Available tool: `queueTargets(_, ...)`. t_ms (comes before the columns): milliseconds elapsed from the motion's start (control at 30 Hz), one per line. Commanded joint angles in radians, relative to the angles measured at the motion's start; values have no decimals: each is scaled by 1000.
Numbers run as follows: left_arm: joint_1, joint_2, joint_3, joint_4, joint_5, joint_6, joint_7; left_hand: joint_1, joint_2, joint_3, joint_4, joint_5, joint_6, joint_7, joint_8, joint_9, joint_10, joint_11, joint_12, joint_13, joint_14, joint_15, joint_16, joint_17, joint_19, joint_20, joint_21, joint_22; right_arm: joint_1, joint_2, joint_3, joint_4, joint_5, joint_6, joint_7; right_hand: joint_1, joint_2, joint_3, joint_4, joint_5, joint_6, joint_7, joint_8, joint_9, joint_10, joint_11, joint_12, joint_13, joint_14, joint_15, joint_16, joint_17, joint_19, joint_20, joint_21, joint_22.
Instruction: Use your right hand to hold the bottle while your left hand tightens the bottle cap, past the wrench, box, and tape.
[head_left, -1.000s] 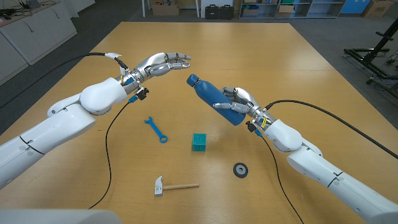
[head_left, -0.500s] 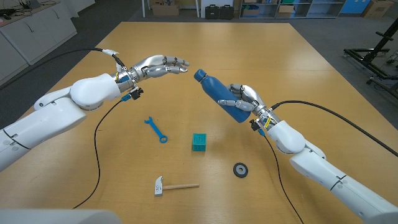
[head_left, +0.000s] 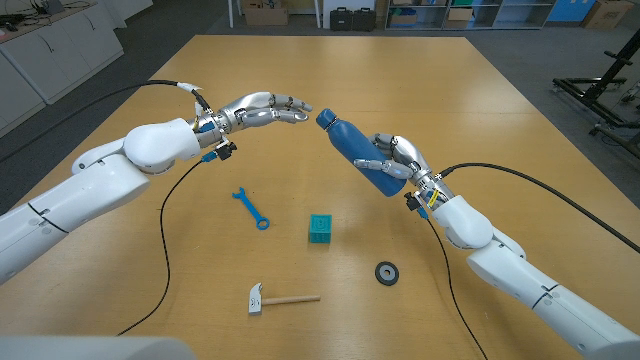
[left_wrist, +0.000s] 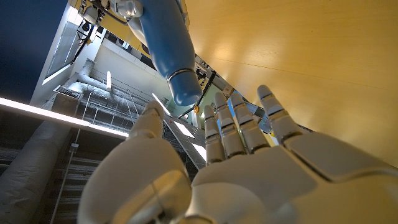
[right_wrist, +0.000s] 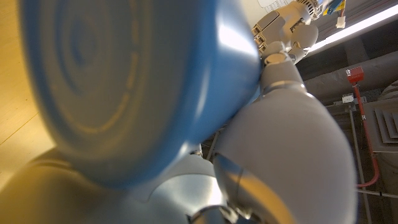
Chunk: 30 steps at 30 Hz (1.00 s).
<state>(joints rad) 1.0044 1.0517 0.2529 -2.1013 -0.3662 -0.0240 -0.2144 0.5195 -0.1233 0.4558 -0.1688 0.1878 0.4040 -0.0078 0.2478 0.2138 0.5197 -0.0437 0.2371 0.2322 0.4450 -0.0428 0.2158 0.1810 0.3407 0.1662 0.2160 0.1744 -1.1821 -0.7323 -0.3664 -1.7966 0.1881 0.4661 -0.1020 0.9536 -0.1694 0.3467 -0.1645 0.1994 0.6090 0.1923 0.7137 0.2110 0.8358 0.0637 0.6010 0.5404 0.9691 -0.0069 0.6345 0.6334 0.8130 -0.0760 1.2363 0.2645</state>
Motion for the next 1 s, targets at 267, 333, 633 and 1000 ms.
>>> queueTargets(267, -99, -6, 67, 13, -23, 40, -66, 24, 1, 5, -6, -2, 13, 11, 7, 1, 3, 9, -3, 0, 8, -24, -5, 2, 9, 4, -6, 2, -6, 1, -8, -12, -20, -8, 10, 268, 272, 25, 9, 5, 261, -249, 6, 5, 229, -228, -3, 4, 132, -202, -2, 5, 5, -152, 8, 1)
queueTargets(333, -115, -11, 82, 20, -20, 46, -77, 26, 0, 6, -6, -2, 12, 12, 7, 1, 1, 6, -4, -1, 7, -25, -5, 2, 10, 4, -6, 2, -5, 2, -9, -11, -20, -7, 12, 268, 272, 26, 9, 5, 260, -248, 6, 5, 229, -227, -5, 4, 133, -203, -3, 6, 5, -152, 9, 0)
queueTargets(633, -142, -21, 112, 38, -16, 43, -97, 36, -1, 8, -7, -3, 16, 12, 8, 1, 5, 4, -4, -2, 11, -12, -6, 2, 12, 8, -7, 1, -9, -4, -8, -21, -19, -25, 13, 268, 272, 26, 8, 5, 260, -248, 6, 5, 231, -226, -6, 6, 133, -202, -4, 7, 4, -152, 10, -1)
queueTargets(1000, -162, -42, 137, 50, -13, 40, -99, 46, -1, 11, -5, -4, 39, 11, 16, 1, 27, 0, 1, -3, 32, -17, -1, 2, 27, 8, -6, 2, -15, -9, -3, -28, -18, -26, 13, 266, 272, 27, 10, 5, 259, -248, 5, 4, 231, -229, -8, 9, 134, -202, -6, 10, 3, -152, 13, -4)
